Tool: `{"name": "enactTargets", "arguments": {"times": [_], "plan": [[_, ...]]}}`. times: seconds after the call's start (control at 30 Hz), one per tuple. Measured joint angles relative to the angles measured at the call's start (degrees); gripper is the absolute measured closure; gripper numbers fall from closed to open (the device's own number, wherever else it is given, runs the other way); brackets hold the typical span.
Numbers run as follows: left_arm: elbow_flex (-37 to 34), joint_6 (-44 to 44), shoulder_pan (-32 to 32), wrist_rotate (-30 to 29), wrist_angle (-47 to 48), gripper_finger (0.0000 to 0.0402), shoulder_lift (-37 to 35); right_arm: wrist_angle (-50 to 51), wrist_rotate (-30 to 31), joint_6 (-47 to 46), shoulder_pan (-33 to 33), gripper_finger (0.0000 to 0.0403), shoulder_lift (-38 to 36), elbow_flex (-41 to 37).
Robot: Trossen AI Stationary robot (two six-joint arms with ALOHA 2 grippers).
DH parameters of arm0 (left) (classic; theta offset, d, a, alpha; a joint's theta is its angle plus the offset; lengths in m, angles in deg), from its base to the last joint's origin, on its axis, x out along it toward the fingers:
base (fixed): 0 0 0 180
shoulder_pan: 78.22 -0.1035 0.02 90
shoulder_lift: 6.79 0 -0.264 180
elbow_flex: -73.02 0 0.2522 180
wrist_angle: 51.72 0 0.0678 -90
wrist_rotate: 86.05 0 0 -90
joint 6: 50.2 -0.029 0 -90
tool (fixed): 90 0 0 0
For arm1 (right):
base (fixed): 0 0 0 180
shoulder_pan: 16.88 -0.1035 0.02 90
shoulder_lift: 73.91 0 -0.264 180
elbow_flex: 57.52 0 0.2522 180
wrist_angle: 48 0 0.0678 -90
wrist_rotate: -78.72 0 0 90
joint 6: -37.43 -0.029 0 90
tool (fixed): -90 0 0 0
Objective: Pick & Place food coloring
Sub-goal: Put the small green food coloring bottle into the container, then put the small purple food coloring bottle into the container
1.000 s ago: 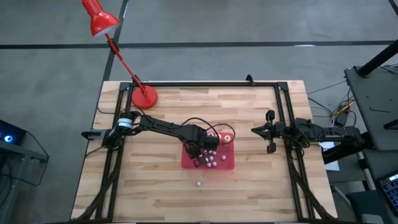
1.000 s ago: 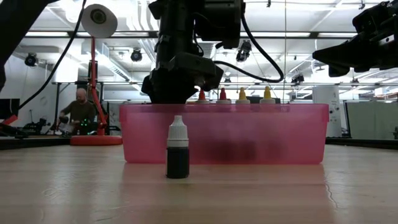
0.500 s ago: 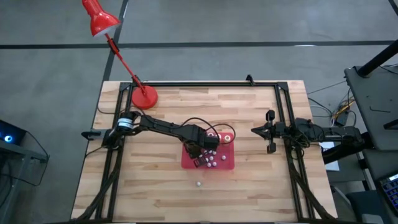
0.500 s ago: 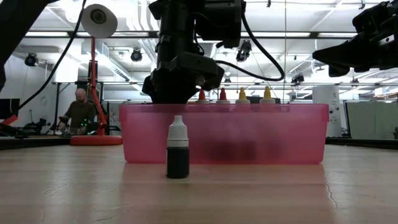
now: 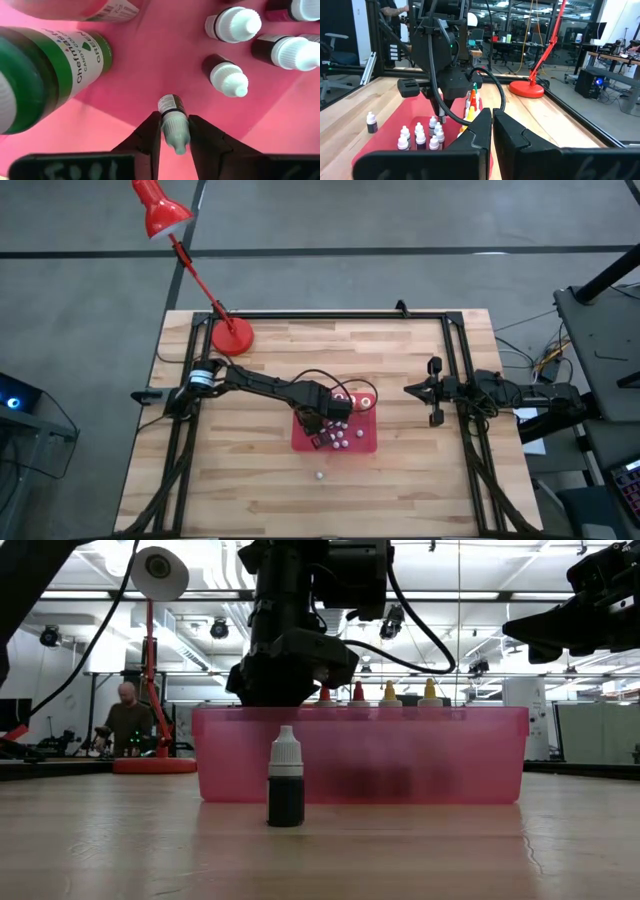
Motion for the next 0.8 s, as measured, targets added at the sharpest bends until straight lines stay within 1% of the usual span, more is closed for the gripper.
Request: {"name": "enactTargets", "arguments": {"times": [0.2,0.3,0.57,0.8], "plan": [[0.0,0.3,0.0,0.5,0.0,0.0286,0.0,0.0,0.0,0.0,0.0,0.0394,0.0,0.0],[0.0,0.3,0.0,0.7,0.3,0.0269,0.0,0.0,0.0,0.0,0.0,0.0394,0.0,0.0],[0.2,0.3,0.0,1.1,0.5,0.0262,0.0,0.0,0.0,0.0,0.0,0.0394,0.0,0.0],[3.2,0.2,0.0,1.2,2.7,0.0262,0.0,0.0,0.0,0.0,0.0,0.0394,0.0,0.0]]}}
